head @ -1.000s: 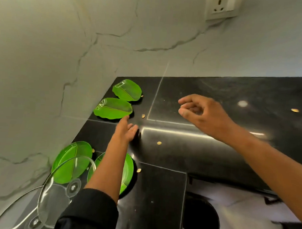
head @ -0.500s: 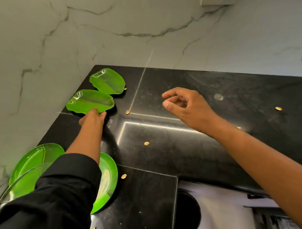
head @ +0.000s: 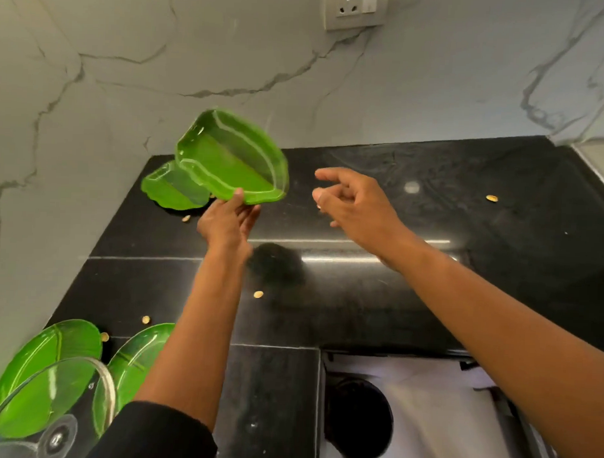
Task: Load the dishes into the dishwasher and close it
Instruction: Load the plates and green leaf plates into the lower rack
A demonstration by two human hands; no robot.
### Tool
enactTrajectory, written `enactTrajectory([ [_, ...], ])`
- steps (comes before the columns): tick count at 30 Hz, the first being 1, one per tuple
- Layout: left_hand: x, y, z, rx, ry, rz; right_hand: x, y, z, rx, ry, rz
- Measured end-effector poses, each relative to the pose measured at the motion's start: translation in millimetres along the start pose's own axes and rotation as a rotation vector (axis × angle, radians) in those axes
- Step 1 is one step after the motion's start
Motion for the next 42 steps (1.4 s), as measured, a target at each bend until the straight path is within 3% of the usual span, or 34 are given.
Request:
enactTrajectory([
  [6, 111, 57, -130, 0.026, 0.475, 0.138, -96, -16, -17, 0.025, -0.375, 0.159],
  [13, 208, 140, -275, 0.082, 0.913, 0.322, -285, -54, -92, -0.024, -0.809, 0.198],
  [20, 280, 271, -443, -0.047, 1.139, 0.504, -467, -125, -227, 0.04, -1.021, 0.26],
  [27, 299, 434, -595, -0.16, 1.423, 0.713, -587, -223, -384, 0.196, -1.303, 0.346],
  [36, 256, 674, -649, -0.327, 1.493, 1.141, -646, -414, -550, 0.528, -1.507, 0.394],
  [42, 227, 822, -596, -0.122, 1.437, 1.403, -638, -575, -561, 0.758, -1.408, 0.468],
])
Point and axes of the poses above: each hand's wrist, its own z-axis towards the middle knuckle, its own x-axis out of the palm, y = z × x, the point moved 5 cm from there along z, towards the middle knuckle, and after that the axes turned 7 degrees about -y, right-handed, at the moved point
